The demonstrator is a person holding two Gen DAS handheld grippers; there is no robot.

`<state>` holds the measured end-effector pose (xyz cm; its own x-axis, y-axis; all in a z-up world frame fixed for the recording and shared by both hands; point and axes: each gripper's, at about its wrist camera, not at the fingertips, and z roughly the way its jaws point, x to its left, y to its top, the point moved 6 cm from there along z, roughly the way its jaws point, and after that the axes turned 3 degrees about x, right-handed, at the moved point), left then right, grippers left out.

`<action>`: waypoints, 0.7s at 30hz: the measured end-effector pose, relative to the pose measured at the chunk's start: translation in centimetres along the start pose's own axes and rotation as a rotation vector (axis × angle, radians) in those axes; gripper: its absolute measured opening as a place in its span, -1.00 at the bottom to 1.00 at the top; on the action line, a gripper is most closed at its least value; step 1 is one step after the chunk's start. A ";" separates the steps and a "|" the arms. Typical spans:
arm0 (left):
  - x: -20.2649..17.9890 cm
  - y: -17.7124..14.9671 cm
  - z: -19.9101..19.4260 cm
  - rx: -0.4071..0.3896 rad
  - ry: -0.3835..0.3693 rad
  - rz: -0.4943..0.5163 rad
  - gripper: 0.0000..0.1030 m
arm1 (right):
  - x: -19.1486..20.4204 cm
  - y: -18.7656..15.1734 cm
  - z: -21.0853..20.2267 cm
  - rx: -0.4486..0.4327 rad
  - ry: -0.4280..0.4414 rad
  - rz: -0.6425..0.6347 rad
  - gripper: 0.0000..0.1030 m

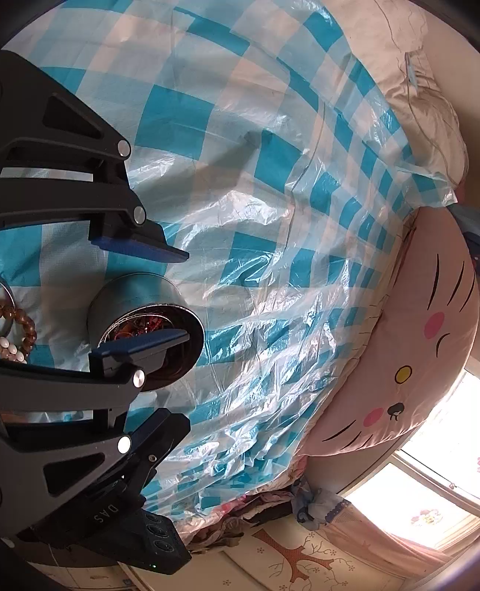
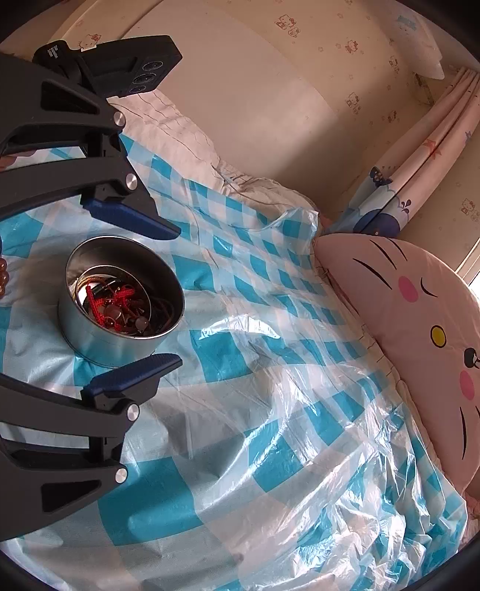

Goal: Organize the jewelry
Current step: 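Move both open grippers back over the remaining bracelets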

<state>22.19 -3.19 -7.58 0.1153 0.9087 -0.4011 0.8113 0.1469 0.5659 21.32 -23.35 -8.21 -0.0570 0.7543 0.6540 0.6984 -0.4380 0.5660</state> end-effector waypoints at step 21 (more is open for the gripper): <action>-7.0 -11.4 -2.5 0.148 0.046 0.570 0.00 | -3.2 -5.8 -9.7 -0.036 -0.153 0.053 0.46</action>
<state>10.66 -10.25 -9.42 0.5342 0.8449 -0.0293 0.7004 -0.4229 0.5750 10.52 -27.97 -8.76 0.0899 0.7943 0.6009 0.6714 -0.4940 0.5524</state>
